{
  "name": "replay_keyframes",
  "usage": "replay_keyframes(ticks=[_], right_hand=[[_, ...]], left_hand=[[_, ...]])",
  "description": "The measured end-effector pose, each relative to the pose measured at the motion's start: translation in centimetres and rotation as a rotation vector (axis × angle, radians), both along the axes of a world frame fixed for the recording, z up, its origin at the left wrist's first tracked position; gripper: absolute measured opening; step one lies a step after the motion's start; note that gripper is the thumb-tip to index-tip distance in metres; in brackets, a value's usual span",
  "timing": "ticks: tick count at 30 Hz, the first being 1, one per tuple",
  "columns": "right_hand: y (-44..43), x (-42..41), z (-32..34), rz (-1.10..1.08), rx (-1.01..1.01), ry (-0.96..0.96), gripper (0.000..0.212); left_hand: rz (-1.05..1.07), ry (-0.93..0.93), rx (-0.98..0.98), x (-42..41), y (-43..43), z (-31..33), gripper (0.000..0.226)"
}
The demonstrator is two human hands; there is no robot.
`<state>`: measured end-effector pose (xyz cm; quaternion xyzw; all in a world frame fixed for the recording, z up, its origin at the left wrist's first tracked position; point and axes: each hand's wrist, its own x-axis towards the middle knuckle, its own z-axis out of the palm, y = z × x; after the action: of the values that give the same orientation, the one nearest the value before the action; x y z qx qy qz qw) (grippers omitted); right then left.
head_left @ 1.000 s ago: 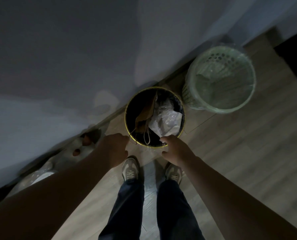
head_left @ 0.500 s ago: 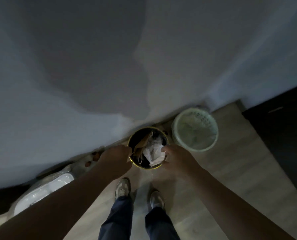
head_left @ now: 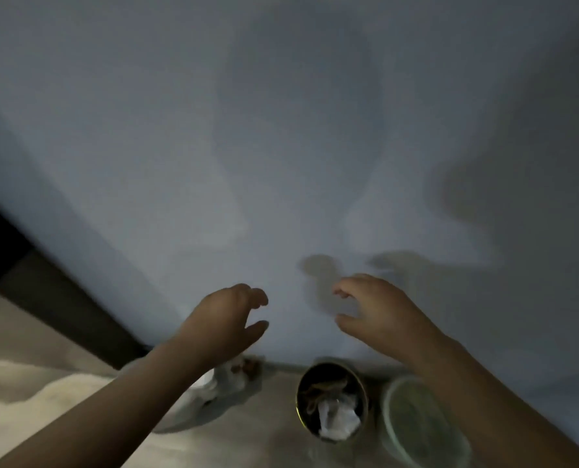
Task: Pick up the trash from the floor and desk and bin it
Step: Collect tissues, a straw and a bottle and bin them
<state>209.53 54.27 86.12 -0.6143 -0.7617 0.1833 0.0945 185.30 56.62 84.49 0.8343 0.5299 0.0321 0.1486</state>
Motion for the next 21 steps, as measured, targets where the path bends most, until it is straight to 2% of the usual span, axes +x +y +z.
replay_keyframes(ticks=[5, 10, 13, 21], right_hand=[[1.2, -10.3, 6.6, 0.28, 0.139, -0.001, 0.041], [-0.8, -23.1, 10.5, 0.55, 0.2, -0.039, 0.041], [-4.0, -31.7, 11.7, 0.679, 0.228, -0.047, 0.042], [-16.6, -54.7, 11.9, 0.99, 0.227, -0.021, 0.041]], left_hand=[[0.211, -0.036, 0.128, -8.5, -4.2, 5.9, 0.038], [0.453, -0.002, 0.224, -19.1, -11.2, 9.6, 0.038], [0.597, 0.032, 0.247, -26.1, -17.1, 11.1, 0.036], [0.985, -0.017, 0.273, -43.1, -35.2, 11.1, 0.035]])
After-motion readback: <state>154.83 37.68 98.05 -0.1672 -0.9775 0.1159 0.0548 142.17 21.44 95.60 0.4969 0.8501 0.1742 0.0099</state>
